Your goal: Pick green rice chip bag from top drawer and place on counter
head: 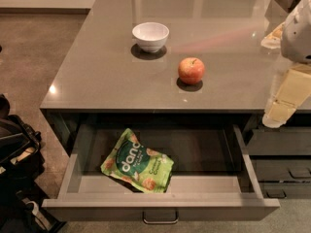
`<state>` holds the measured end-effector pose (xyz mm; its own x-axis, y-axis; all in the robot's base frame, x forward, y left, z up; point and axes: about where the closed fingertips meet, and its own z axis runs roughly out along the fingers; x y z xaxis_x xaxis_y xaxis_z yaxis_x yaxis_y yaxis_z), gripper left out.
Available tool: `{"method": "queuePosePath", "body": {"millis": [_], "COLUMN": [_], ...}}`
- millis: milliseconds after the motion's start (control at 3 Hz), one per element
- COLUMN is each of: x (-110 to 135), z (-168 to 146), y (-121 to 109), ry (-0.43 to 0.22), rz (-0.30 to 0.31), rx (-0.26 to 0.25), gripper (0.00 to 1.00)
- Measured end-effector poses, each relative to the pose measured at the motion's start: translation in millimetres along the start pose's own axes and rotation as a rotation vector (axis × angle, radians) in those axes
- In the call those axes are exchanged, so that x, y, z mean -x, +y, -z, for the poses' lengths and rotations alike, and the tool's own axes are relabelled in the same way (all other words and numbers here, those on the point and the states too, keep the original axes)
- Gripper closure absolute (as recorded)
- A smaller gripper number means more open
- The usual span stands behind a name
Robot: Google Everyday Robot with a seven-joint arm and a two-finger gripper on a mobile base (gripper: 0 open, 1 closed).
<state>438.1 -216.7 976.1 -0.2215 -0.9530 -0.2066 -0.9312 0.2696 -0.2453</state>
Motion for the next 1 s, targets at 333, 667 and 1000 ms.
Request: {"method": "queuePosePath", "body": {"millis": [333, 667, 1000], "x": [0, -2, -14], "z": [0, -12, -74], "y": [0, 8, 38], "ry": [0.000, -0.065, -0.213], "rz": [0.000, 0.000, 0.000], "rx": [0.000, -0.011, 0.046], "gripper": [0.00, 0.00, 0.00]}}
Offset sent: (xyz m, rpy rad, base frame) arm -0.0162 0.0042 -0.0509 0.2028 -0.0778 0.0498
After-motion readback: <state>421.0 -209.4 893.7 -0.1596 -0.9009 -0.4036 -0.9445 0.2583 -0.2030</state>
